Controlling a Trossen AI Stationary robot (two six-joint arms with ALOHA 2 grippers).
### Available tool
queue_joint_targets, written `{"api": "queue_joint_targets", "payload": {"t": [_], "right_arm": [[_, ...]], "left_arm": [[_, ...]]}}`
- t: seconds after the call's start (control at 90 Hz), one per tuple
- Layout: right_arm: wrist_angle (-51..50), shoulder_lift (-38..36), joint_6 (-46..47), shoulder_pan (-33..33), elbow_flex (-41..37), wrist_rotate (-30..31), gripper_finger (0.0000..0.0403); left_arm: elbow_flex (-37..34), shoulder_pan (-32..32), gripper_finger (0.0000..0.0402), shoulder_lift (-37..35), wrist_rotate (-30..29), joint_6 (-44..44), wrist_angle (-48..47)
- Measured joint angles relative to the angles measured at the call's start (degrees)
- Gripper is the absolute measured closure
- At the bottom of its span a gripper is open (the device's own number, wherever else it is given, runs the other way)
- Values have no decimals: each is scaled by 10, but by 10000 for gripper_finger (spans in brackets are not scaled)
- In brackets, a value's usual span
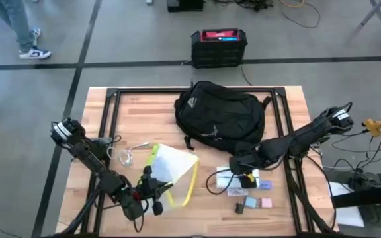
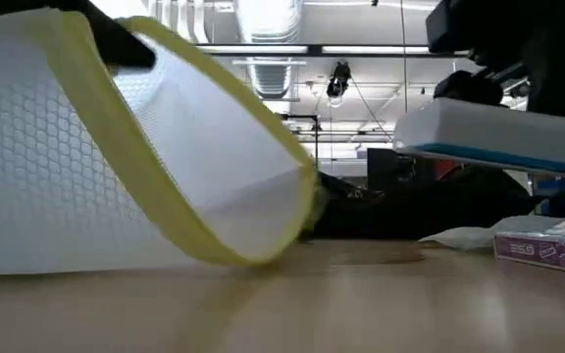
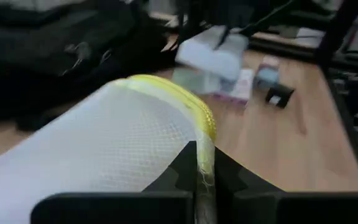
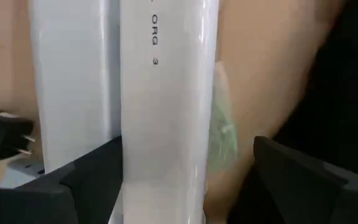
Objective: Unpack backpack
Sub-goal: Remove the white medicine organizer from the yellow green zip bag
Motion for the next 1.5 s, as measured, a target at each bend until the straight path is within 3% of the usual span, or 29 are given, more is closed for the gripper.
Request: {"api": "queue_joint_targets", "payload": {"t": [0.367, 0.611, 0.911, 1.267, 1.5], "right_arm": [[43, 24, -4, -3, 10, 38, 82], [42, 76, -31, -24, 10, 16, 78], [43, 139, -26, -63, 39, 13, 87], [41, 122, -62, -65, 125, 70, 100], [41, 89, -73, -64, 134, 67, 110]], "left_arm": [[0, 72, 402, 3, 2, 126, 68], [1, 127, 402, 2, 69, 195, 126], [76, 133, 402, -43, 98, 339, 102], [85, 157, 402, 6, 106, 252, 34], [85, 162, 402, 26, 100, 178, -43]]}}
